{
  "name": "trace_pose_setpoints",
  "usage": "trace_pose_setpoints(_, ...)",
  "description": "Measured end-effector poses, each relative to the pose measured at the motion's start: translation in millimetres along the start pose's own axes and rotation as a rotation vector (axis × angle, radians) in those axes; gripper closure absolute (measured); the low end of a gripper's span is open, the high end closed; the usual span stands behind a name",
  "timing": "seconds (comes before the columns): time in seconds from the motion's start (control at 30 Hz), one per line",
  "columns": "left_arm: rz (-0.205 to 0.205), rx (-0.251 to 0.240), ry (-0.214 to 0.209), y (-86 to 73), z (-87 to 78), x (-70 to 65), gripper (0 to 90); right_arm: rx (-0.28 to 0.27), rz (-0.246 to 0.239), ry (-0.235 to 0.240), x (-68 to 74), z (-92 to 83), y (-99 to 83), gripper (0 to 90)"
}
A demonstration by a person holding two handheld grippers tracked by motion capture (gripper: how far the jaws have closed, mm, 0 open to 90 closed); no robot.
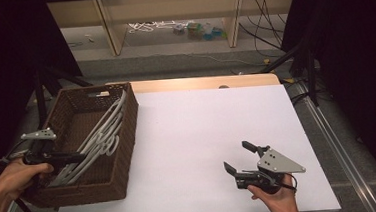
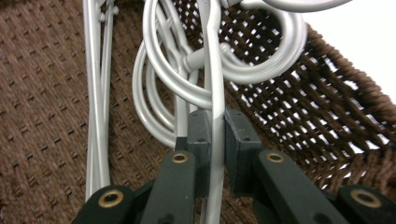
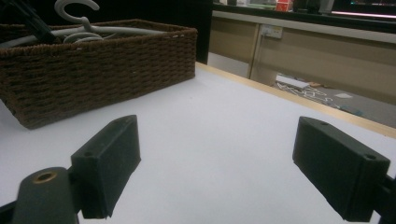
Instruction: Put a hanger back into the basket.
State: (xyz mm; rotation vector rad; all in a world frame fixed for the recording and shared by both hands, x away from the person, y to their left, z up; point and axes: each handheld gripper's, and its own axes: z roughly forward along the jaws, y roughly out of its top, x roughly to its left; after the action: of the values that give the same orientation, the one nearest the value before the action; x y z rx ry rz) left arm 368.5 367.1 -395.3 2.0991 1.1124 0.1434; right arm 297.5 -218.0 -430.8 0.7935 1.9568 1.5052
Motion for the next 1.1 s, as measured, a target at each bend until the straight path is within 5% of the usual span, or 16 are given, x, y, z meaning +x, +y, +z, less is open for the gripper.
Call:
trace_pose_setpoints(0.43,-0.043,0.023,0.01,0.4,2.2,2.5,78.9,0.0,0.0,-0.001,0.1,0.6,0.1,15.9)
trace_pose_setpoints(0.53,-0.065,-0.016,0.0,3.4,-1.5,0.5,72.9,0.002,0.023,0.013,1.9,0.9,-0.4,15.9)
trace_pose_setpoints(0.7,-0.039,-0.034,0.035,13.0,-7.6,-6.7,67.5,0.01,0.018,0.008,1.7,0.0,0.1,15.9)
trace_pose_setpoints(1.1,-0.093,-0.211,0.049,29.9,-8.2,-34.7,41.3,0.011,0.02,0.008,1.7,0.1,0.2,15.9)
